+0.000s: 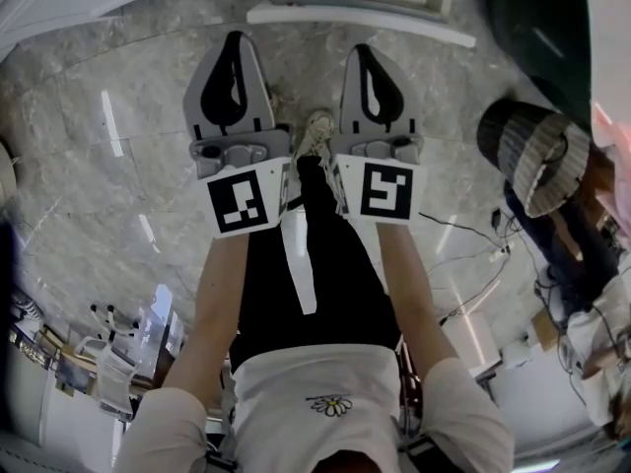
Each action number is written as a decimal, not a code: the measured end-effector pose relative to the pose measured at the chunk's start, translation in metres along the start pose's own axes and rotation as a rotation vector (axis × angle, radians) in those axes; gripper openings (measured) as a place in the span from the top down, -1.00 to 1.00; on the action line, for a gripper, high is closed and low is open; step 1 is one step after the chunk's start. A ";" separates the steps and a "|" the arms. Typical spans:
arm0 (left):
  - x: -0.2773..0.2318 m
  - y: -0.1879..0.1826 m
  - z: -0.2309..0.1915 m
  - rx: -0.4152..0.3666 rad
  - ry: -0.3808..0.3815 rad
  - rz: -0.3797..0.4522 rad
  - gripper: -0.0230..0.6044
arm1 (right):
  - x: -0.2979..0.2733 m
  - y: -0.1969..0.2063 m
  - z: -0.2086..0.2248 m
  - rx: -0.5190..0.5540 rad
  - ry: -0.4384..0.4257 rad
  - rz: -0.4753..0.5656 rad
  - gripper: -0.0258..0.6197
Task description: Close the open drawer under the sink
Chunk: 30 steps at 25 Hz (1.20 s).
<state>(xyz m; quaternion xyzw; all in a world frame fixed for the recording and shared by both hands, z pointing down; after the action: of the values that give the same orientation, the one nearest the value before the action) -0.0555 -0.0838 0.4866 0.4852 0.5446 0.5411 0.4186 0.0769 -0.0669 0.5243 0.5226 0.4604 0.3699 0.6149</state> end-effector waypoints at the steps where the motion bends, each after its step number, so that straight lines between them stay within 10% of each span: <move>1: 0.000 0.001 -0.001 0.000 -0.001 -0.001 0.86 | -0.001 0.002 -0.001 -0.002 -0.003 -0.002 0.83; 7: 0.007 0.010 -0.002 -0.002 0.002 -0.025 0.86 | -0.010 0.022 0.001 -0.045 -0.005 -0.051 0.79; 10: 0.007 0.016 -0.008 -0.003 0.003 -0.041 0.86 | -0.022 0.038 0.001 -0.075 -0.009 -0.082 0.46; 30: 0.006 0.044 -0.022 -0.018 -0.007 -0.102 0.86 | -0.054 0.115 0.027 -0.101 0.158 -0.220 0.44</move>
<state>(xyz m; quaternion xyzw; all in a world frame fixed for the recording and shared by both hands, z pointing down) -0.0746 -0.0848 0.5323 0.4549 0.5621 0.5224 0.4520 0.0895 -0.1047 0.6475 0.4068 0.5425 0.3630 0.6391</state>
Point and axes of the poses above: the fingertips, and each gripper's own axes: x backward along the fingers, z to its right, y out of its underside, the point moved 1 cm from there along x, backward along the fingers, and after that the axes turned 10 degrees about z, right-handed, at the moved point
